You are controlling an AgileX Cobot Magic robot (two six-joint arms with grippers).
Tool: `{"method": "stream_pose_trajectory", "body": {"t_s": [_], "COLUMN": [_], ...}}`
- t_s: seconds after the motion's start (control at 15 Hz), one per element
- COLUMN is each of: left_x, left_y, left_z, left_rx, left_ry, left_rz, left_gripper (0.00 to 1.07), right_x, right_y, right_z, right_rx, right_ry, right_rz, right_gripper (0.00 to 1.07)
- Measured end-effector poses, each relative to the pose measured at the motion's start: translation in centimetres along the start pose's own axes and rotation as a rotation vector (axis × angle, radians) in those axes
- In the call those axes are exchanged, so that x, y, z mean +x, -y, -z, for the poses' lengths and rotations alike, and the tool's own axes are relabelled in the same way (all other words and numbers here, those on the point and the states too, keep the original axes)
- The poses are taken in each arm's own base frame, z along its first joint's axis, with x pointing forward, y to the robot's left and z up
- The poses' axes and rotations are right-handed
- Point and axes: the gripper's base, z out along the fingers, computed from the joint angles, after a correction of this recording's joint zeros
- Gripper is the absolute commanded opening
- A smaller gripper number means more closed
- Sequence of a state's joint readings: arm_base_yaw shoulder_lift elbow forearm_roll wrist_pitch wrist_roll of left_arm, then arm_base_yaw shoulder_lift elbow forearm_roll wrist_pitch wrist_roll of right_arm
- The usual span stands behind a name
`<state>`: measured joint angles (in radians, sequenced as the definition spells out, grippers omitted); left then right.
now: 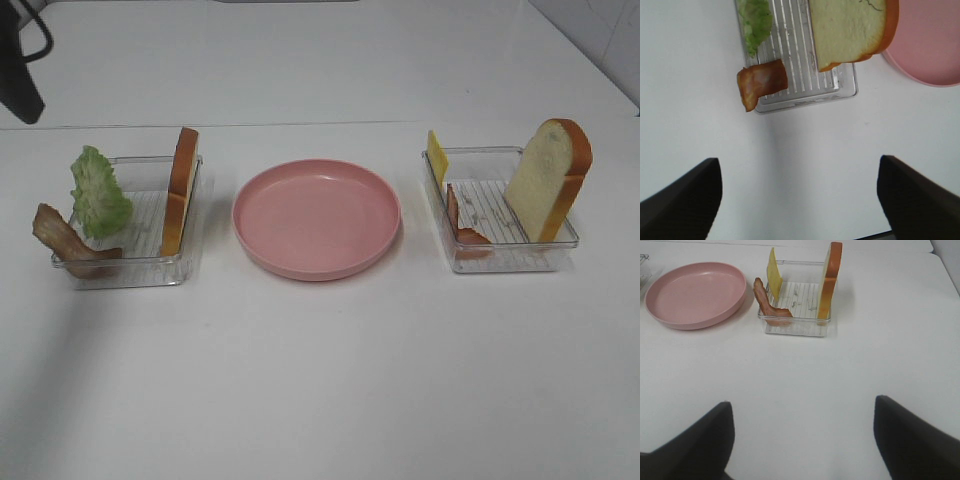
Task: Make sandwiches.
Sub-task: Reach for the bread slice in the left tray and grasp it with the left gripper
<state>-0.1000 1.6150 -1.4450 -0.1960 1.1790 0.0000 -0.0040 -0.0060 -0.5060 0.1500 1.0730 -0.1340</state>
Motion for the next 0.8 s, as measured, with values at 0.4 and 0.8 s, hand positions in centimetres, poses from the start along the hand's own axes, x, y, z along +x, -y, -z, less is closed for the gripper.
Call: {"method": "stream_pose_trajectory", "body": {"t_s": [0.4, 0.8], "left_x": [-4.5, -6.7], "left_y": [7.8, 11.2], "left_z": [-5.3, -9.3], "left_rx": [-0.100, -0.128], "left_ry": [-0.022, -0.007], "left_rz": [-0.004, -0.016], "left_gripper": [0.78, 0.74], "right_x": [0.0, 0.0], "right_y": [0.0, 0.0], "right_z": [0.0, 0.0], "right_rx": [0.000, 0.000], "right_ry": [0.000, 0.000], "right_rz": [0.000, 0.000], "right_gripper": [0.74, 0.74]}}
